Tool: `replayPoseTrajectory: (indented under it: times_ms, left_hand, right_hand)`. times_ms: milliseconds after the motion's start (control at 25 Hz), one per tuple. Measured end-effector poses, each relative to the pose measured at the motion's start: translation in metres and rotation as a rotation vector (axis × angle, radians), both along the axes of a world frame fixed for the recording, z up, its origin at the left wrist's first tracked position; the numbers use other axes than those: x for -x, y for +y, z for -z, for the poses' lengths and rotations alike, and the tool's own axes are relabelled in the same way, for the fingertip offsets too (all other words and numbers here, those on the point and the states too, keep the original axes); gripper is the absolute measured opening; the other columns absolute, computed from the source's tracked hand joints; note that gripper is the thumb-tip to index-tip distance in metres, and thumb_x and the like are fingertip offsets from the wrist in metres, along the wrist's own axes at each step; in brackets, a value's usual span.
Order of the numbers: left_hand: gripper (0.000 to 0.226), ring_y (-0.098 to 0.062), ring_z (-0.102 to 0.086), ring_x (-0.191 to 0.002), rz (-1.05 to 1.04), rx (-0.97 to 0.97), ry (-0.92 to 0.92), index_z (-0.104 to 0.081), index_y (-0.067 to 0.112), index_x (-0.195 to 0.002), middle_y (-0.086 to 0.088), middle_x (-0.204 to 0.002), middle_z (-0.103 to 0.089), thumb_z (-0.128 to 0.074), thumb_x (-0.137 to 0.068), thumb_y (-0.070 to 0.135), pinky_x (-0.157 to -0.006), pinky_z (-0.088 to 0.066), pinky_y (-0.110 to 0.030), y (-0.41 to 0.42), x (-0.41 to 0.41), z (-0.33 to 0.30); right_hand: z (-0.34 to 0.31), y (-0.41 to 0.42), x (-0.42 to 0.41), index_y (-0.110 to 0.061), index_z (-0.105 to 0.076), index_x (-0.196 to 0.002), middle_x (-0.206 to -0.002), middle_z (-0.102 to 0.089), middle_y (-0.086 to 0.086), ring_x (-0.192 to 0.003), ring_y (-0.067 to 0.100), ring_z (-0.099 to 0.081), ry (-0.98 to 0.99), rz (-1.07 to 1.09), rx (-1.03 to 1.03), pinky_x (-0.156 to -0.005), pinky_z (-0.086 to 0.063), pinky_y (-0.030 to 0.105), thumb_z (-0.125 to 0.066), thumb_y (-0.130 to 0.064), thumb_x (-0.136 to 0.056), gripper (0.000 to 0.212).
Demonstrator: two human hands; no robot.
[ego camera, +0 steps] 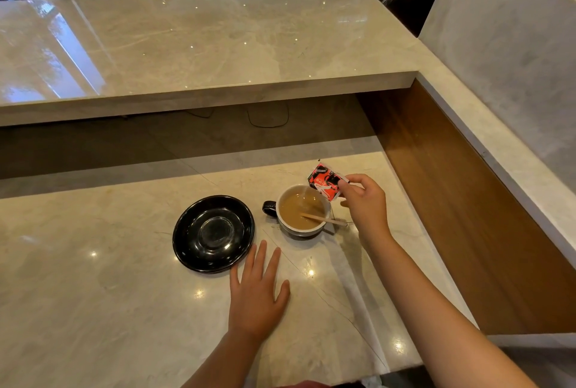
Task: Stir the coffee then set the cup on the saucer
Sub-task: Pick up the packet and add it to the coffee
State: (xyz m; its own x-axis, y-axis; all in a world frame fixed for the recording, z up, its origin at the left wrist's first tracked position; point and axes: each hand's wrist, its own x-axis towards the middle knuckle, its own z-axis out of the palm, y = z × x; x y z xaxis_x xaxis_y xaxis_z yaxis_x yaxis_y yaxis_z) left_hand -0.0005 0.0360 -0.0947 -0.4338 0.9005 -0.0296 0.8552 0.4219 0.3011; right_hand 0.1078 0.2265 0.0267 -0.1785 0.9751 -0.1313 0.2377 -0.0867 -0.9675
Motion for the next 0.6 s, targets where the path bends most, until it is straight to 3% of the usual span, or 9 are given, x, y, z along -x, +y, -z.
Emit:
replayPoseTrajectory:
  times_ms: [200,320,600]
  left_hand:
    - [0.061,-0.014,0.007,-0.136,-0.005,0.003,-0.001,-0.014,0.034,-0.143,0.004,-0.151,-0.002,-0.025,-0.087,0.057,-0.107,0.002,-0.051,0.000,0.000,0.000]
    - [0.062,-0.015,0.006,-0.137,-0.003,0.002,0.000,-0.014,0.033,-0.143,0.003,-0.151,-0.002,-0.023,-0.087,0.057,-0.107,0.002,-0.051,0.000,-0.001,0.000]
    - [0.064,-0.015,0.005,-0.138,0.011,-0.008,-0.017,-0.016,0.031,-0.143,0.001,-0.153,-0.006,-0.021,-0.085,0.057,-0.107,0.000,-0.051,-0.001,0.000,-0.003]
  right_hand:
    - [-0.007,-0.008,-0.011,-0.010,-0.058,-0.084,-0.060,-0.064,0.005,-0.054,0.012,-0.059,0.369,0.010,0.232,-0.051,-0.052,0.017,-0.055,-0.005,-0.089,0.007]
    - [-0.012,-0.010,-0.017,-0.009,-0.056,-0.084,-0.062,-0.071,0.005,-0.060,0.013,-0.068,0.531,-0.036,0.294,-0.058,-0.057,0.018,-0.052,-0.001,-0.089,0.011]
    - [-0.011,-0.013,-0.040,-0.009,-0.057,-0.089,-0.072,-0.076,0.007,-0.069,0.015,-0.072,0.685,-0.021,0.387,-0.060,-0.059,0.020,-0.051,-0.002,-0.089,0.009]
